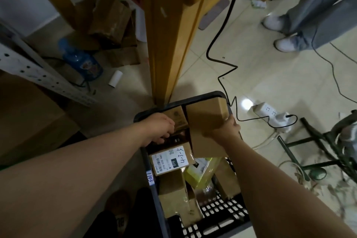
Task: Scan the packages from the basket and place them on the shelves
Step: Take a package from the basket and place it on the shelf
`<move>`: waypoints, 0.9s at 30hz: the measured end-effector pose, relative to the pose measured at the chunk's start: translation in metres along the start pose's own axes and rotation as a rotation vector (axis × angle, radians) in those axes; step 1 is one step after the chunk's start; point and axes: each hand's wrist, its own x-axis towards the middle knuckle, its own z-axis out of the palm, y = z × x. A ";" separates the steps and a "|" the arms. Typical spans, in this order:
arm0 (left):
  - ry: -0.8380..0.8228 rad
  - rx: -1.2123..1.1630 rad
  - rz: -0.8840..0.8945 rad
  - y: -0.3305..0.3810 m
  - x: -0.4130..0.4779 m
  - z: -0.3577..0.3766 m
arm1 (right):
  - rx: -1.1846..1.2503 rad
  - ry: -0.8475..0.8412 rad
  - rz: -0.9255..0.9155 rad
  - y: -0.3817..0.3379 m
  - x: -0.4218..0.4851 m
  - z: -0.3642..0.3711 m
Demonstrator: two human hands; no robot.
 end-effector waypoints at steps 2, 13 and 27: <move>-0.007 -0.003 -0.009 0.002 0.000 -0.002 | -0.105 0.014 0.019 0.003 0.001 -0.004; -0.005 -0.059 -0.044 0.007 -0.022 -0.010 | 0.000 -0.020 -0.024 -0.017 -0.024 0.010; 0.039 -0.080 -0.048 -0.026 -0.017 -0.016 | -0.249 0.111 -0.060 -0.001 -0.029 0.080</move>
